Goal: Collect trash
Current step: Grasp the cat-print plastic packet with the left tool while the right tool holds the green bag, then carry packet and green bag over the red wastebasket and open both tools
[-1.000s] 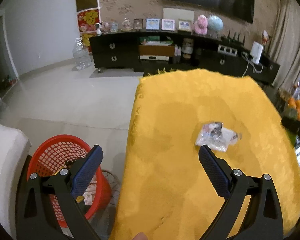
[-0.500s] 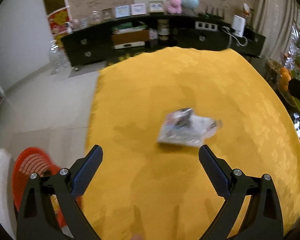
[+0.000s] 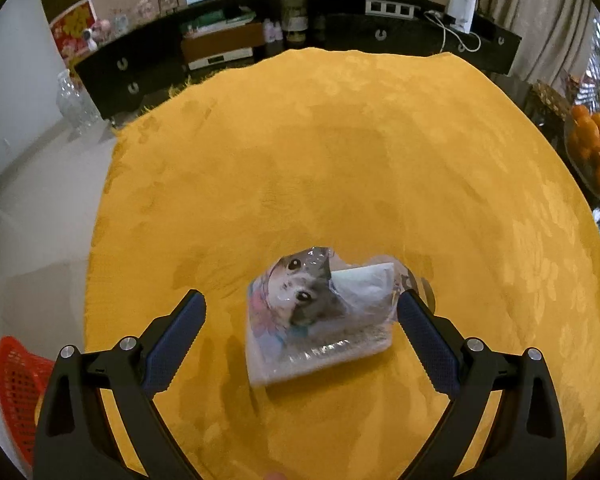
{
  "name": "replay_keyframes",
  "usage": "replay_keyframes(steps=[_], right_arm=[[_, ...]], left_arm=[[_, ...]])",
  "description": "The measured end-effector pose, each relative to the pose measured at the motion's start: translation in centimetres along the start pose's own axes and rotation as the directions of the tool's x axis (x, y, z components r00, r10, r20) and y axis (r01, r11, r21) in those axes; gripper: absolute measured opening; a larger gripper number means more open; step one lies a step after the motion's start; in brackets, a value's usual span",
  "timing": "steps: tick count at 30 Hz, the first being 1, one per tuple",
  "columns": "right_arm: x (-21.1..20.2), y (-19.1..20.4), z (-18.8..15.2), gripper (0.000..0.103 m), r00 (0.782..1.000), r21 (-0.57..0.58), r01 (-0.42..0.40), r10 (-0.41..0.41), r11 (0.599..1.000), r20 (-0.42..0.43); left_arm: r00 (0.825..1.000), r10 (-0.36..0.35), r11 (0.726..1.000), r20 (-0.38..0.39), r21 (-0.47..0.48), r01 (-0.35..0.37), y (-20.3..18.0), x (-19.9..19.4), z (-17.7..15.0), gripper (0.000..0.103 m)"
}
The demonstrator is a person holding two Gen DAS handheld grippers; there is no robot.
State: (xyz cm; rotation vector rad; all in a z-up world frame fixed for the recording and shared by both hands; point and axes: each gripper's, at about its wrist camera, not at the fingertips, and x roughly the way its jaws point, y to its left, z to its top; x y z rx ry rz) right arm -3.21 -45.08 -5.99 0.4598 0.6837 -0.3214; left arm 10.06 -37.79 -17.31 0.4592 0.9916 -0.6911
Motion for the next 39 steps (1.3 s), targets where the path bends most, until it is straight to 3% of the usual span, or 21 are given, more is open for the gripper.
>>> replay_keyframes(steps=[3,6,14,22,27,39], right_arm=[[0.2,-0.4,-0.1,0.038,1.0,0.019,-0.003,0.003,1.0,-0.012],[0.5,-0.8,-0.1,0.038,1.0,0.037,-0.006,0.007,0.999,-0.022],[0.6,-0.9,0.0,0.038,1.0,0.044,-0.003,0.004,0.999,-0.028],[0.6,-0.9,0.0,0.038,1.0,0.045,0.007,-0.005,0.999,-0.025],[0.5,-0.5,0.0,0.038,1.0,0.029,0.008,-0.008,1.0,-0.024],[0.9,1.6,-0.2,0.038,1.0,-0.033,0.004,-0.005,0.999,-0.004]], left_arm=[[1.0,-0.002,1.0,0.013,-0.004,0.002,0.0,0.1,0.2,0.091],[0.999,-0.049,0.999,0.018,-0.001,0.049,-0.3,0.2,0.3,0.067],[0.993,-0.113,0.994,0.041,-0.009,0.113,-0.2,-0.4,-0.7,0.049],[0.989,-0.125,0.992,0.084,-0.006,0.126,0.7,-3.2,-1.5,0.048],[0.984,-0.084,0.996,0.155,-0.008,0.086,1.9,-7.0,-1.4,0.048],[0.947,0.036,0.999,0.319,-0.043,-0.023,4.7,-16.3,-2.5,0.048]])
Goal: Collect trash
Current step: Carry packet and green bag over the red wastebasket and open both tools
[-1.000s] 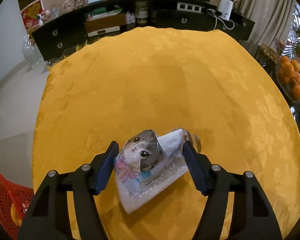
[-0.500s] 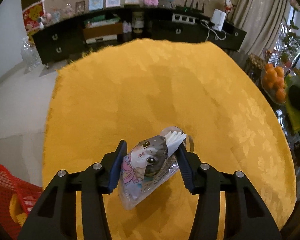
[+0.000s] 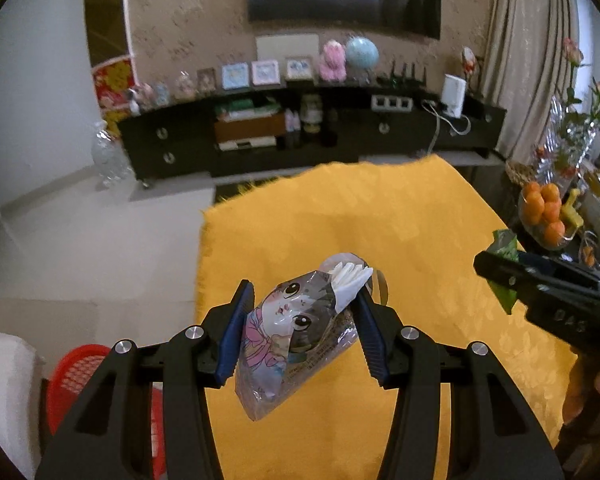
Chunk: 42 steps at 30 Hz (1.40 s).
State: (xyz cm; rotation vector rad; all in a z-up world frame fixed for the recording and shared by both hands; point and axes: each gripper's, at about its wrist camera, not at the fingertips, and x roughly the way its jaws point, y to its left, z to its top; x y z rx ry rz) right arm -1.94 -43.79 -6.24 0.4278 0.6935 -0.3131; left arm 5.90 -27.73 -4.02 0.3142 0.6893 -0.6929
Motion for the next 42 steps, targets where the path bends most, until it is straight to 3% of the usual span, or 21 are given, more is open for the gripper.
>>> replay_keyframes(steps=[6,13,24,31,37,42], right_arm=[[0.3,2.2,-0.2,0.038,1.0,-0.042,-0.019,0.019,0.999,0.009],[1.0,5.4,-1.0,0.038,0.999,-0.113,-0.038,0.039,0.993,0.007],[3.2,13.7,-2.9,0.038,0.989,-0.272,-0.146,0.137,0.951,-0.053],[4.3,18.8,-3.8,0.038,0.977,-0.347,-0.212,0.19,0.914,-0.097],[6.4,23.7,-4.3,0.039,0.942,-0.344,-0.328,0.278,0.88,-0.186],[8.3,27.3,-5.2,0.039,0.919,-0.36,-0.379,0.3,0.852,-0.257]], left_arm=[[0.996,0.071,0.997,0.051,-0.044,-0.068,2.6,-3.3,-0.5,0.048],[0.979,0.189,0.979,0.081,-0.098,-0.181,6.5,-6.1,-2.7,0.048],[0.955,0.296,0.924,0.007,-0.256,-0.285,17.0,-7.9,-7.1,0.048],[0.943,0.329,0.892,-0.053,-0.311,-0.328,21.1,-8.2,-9.1,0.048],[0.937,0.336,0.877,-0.099,-0.331,-0.349,23.3,-8.0,-10.7,0.048],[0.952,0.27,0.881,-0.147,-0.362,-0.305,25.0,-7.0,-12.2,0.048]])
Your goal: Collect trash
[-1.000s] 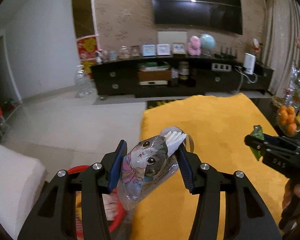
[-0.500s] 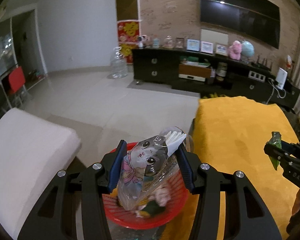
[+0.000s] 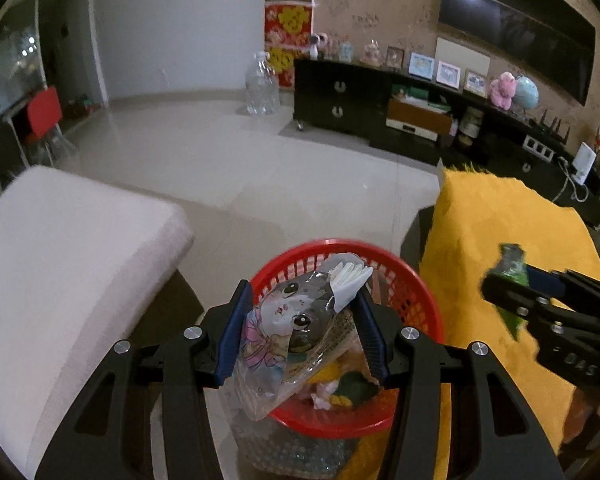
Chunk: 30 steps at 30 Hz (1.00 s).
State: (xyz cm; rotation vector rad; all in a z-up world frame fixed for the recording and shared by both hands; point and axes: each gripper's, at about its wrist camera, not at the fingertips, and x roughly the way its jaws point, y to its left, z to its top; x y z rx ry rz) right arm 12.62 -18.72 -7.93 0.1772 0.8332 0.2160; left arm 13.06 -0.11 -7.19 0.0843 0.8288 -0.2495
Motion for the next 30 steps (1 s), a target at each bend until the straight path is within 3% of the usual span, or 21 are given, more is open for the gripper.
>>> replay_keyframes(steps=[7,10,12,15,18,25,30], right_arm=[[2.6,1.5,1.1,0.04,0.997,0.069,-0.063,0.066,0.996,-0.043],[3.1,1.9,1.7,0.051,0.994,0.096,-0.087,0.092,0.992,-0.053],[2.9,1.8,2.1,0.067,0.993,0.135,-0.098,0.105,0.986,-0.044],[2.4,1.3,2.3,0.072,0.992,0.186,-0.115,0.123,0.976,-0.029],[2.0,0.7,2.5,0.075,0.992,0.215,-0.116,0.124,0.97,-0.024],[-0.7,-0.5,1.9,0.075,0.997,0.21,-0.071,0.069,0.975,0.017],[-3.9,-0.5,0.8,0.086,0.996,0.159,0.018,-0.032,0.987,0.086]], left_arm=[[0.998,-0.037,0.999,-0.054,-0.004,0.037,0.8,1.3,-0.5,0.054],[0.997,-0.04,0.999,-0.065,0.014,0.041,0.6,1.8,-0.8,0.058],[0.996,-0.044,0.999,-0.073,0.013,0.045,0.6,2.0,-0.9,0.058],[0.995,-0.052,0.999,-0.083,0.008,0.053,0.9,2.1,-1.0,0.061],[0.996,-0.049,0.999,-0.068,0.008,0.049,0.8,1.8,-1.1,0.071],[0.999,-0.05,0.999,-0.018,0.014,0.05,0.0,0.4,-0.9,0.081],[0.999,-0.022,1.0,0.046,0.0,0.022,-0.2,-1.4,-0.4,0.086]])
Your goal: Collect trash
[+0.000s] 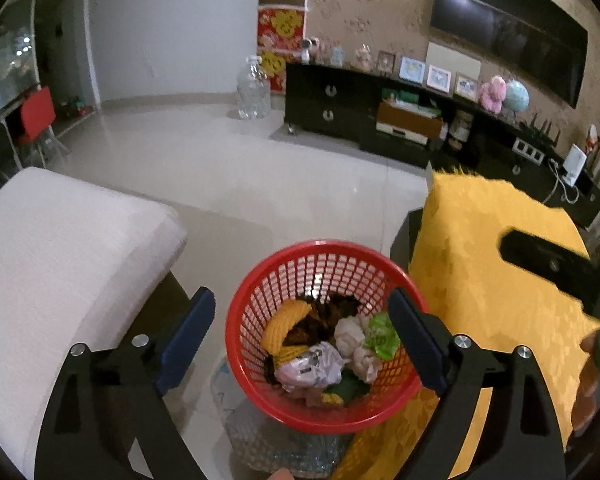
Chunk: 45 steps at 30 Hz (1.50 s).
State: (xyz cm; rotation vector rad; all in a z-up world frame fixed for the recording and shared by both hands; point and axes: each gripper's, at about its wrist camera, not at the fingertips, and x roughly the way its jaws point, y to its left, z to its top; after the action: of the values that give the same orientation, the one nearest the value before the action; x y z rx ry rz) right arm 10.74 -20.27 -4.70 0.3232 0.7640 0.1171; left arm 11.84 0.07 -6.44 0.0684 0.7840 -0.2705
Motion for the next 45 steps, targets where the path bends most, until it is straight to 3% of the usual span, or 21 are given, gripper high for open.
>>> replay_keyframes(steps=[3,10,17,22,26,45], right_arm=[[-2.0,0.3,-0.9,0.095,0.997,-0.046,0.045,-0.042,0.998,0.057],[-5.9,2.4,-2.7,0.096,0.98,-0.161,0.114,-0.084,0.98,0.18],[-7.8,2.6,-3.9,0.096,0.982,-0.147,0.09,-0.063,0.985,0.179],[-9.0,2.7,-4.4,0.096,0.98,-0.141,0.082,-0.054,0.987,0.19],[-10.0,2.3,-4.3,0.096,0.977,-0.121,0.068,-0.041,0.99,0.21],[-12.7,2.5,-4.9,0.096,0.973,-0.143,0.048,-0.015,0.989,0.229]], left_arm=[[0.999,0.007,1.0,0.036,-0.018,-0.007,0.2,-1.3,0.2,0.089],[0.984,0.119,0.993,0.131,-0.027,-0.116,0.3,-5.3,0.2,0.093],[0.951,0.239,0.971,0.197,-0.035,-0.237,-0.2,-9.7,-2.0,0.094],[0.937,0.256,0.966,0.238,-0.036,-0.255,-1.5,-13.0,-3.1,0.094],[0.935,0.258,0.966,0.242,-0.035,-0.258,-2.3,-14.1,-3.6,0.094],[0.939,0.266,0.964,0.218,-0.029,-0.266,-4.3,-14.5,-5.0,0.094]])
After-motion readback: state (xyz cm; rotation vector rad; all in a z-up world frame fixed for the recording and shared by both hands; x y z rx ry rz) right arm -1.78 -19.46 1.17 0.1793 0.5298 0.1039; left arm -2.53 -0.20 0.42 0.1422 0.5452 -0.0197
